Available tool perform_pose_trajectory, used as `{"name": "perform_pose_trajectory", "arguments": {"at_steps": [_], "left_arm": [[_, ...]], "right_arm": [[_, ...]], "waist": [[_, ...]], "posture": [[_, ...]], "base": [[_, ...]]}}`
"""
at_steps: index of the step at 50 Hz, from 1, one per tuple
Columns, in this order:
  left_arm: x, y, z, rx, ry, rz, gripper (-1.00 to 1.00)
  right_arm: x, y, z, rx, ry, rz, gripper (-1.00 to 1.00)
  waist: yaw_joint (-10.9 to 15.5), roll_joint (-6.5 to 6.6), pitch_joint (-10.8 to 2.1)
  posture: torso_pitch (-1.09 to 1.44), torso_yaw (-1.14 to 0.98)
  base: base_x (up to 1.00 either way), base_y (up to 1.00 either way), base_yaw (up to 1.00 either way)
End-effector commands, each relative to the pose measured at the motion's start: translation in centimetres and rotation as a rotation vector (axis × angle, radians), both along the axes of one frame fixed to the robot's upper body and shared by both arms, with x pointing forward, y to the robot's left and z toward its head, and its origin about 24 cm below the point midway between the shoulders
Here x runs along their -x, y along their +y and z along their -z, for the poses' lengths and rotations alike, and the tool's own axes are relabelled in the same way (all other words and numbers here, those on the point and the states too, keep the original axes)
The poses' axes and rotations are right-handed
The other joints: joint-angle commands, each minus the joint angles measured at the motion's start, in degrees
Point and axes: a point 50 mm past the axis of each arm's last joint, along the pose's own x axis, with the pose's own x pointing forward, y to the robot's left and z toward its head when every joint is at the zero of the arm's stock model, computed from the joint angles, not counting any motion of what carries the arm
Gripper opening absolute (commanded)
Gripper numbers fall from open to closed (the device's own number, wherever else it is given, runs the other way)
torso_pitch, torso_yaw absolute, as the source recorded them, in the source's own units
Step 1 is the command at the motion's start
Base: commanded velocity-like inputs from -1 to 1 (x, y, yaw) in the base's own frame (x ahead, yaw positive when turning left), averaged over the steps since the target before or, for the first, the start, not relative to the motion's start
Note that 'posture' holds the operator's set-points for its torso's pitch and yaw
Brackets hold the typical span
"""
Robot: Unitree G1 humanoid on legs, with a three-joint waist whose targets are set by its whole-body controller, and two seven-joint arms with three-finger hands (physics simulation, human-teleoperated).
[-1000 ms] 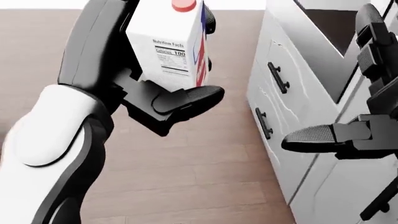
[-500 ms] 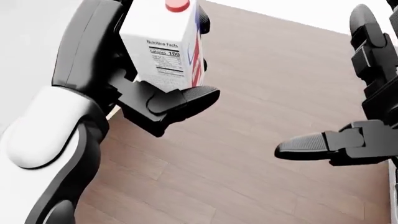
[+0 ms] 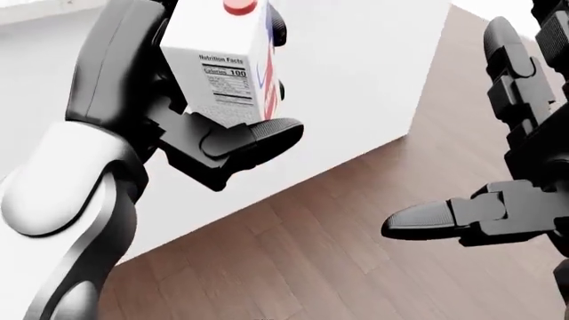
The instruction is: Move the drinks to the dining counter.
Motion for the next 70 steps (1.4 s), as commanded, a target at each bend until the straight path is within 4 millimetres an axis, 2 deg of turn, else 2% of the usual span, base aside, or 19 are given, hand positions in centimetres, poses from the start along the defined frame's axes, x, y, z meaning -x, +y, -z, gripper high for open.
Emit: {"name": "perform_pose_trajectory", "arguments": {"at_steps": [1,7,8,11,18,22,23,33,36,37,39,44,47,50,56,59,60,67,70], "left_arm": [[0.8,-0.5,-1.4,0.015,-0.097,0.041,-1.0],[0.8,-0.4,-1.3,0.017,-0.095,0.04,-1.0],[0.8,-0.4,-1.4,0.017,-0.096,0.04,-1.0],[0.8,-0.3,-1.3,0.018,-0.095,0.037,-1.0],[0.7,-0.2,-1.2,0.015,-0.093,0.032,-1.0],[0.7,-0.2,-1.1,0.016,-0.091,0.029,-1.0],[0.7,-0.1,-1.1,0.016,-0.09,0.028,-1.0],[0.7,0.0,-0.9,0.017,-0.086,0.024,-1.0],[0.7,0.1,-0.9,0.016,-0.084,0.022,-1.0],[0.7,0.0,-0.9,0.015,-0.085,0.022,-1.0],[0.7,0.0,-1.0,0.013,-0.085,0.022,-1.0],[0.7,-0.1,-1.3,0.01,-0.088,0.023,-1.0],[0.6,-0.2,-1.4,0.007,-0.089,0.025,-1.0],[0.6,-0.2,-1.4,0.006,-0.09,0.026,-1.0],[0.5,-0.3,-1.6,0.007,-0.093,0.026,-1.0],[0.5,-0.3,-2.0,0.004,-0.098,0.026,-1.0],[0.5,-0.3,-2.0,0.004,-0.097,0.024,-1.0],[0.3,-0.2,-2.2,0.003,-0.101,0.022,-1.0],[0.3,-0.2,-2.3,0.002,-0.102,0.022,-1.0]], "right_arm": [[0.5,-0.2,-0.9,0.007,-0.076,0.021,1.0],[0.5,0.0,-0.8,0.014,-0.076,0.016,1.0],[0.5,0.0,-0.8,0.016,-0.077,0.016,1.0],[0.5,0.1,-0.8,0.019,-0.076,0.014,1.0],[0.4,0.2,-0.7,0.024,-0.077,0.012,1.0],[0.5,0.3,-0.7,0.025,-0.078,0.011,1.0],[0.4,0.3,-0.6,0.027,-0.077,0.01,1.0],[0.3,0.4,0.0,0.037,-0.067,0.011,1.0],[0.2,0.4,0.0,0.04,-0.061,0.013,1.0],[0.1,0.4,0.1,0.039,-0.061,0.018,1.0],[0.0,0.2,0.1,0.017,-0.052,0.023,1.0],[0.1,-0.2,0.0,0.022,-0.057,0.056,1.0],[0.2,-0.3,-0.2,0.025,-0.078,0.064,1.0],[0.3,-0.3,-0.3,0.027,-0.085,0.064,1.0],[0.5,-0.3,-0.8,0.033,-0.099,0.061,1.0],[0.5,-0.2,-1.1,0.035,-0.105,0.059,1.0],[0.6,-0.2,-1.2,0.036,-0.106,0.058,1.0],[0.6,-0.1,-1.4,0.038,-0.112,0.055,1.0],[0.6,-0.1,-1.5,0.038,-0.114,0.054,1.0]], "waist": [[-0.48,0.09,-0.62],[-1.96,-6.57,-1.34],[-2.09,-4.4,-0.78],[-1.5,-4.5,-1.15],[-2.16,0.43,-0.66],[-1.89,5.87,-3.12],[-1.26,4.36,-1.09],[-1.22,-2.06,0.04],[-1.97,-6.94,-2.59],[-2.19,-4.18,-0.4],[-3.35,-4.58,0.04],[-2.93,-1.83,-0.12],[-3.5,2.33,-1.76],[-3.05,1.42,2.31],[-0.93,-1.21,1.11],[-0.88,-6.98,-1.16],[-1.25,-3.77,1.24],[-2.73,-0.84,-1.05],[-3.08,2.74,-2.29]], "posture": [[0.0,0.0],[0.0,0.0],[0.0,0.0],[0.0,0.0],[0.0,0.0],[0.0,0.0],[0.0,0.0],[0.0,0.0],[0.0,0.0],[0.0,0.0],[0.0,0.0],[0.0,0.0],[0.0,0.0],[0.0,0.0],[0.0,0.0],[0.0,0.0],[0.0,0.0],[0.0,0.0],[0.0,0.0]], "base": [[0.0,0.0,1.0],[0.0,0.0,1.0],[0.0,0.0,1.0],[0.0,0.0,1.0],[0.0,0.0,1.0],[0.0,0.0,1.0],[0.0,0.0,1.0],[0.0,0.0,1.0],[0.0,0.0,1.0],[0.0,0.0,1.0],[0.0,0.0,0.5],[0.0,0.0,0.0],[0.15,0.0,0.0],[0.73,0.0,0.0],[0.81,0.0,0.0],[0.81,0.0,0.0],[0.82,0.0,0.0],[0.81,0.0,0.0],[0.81,0.0,0.0]]}}
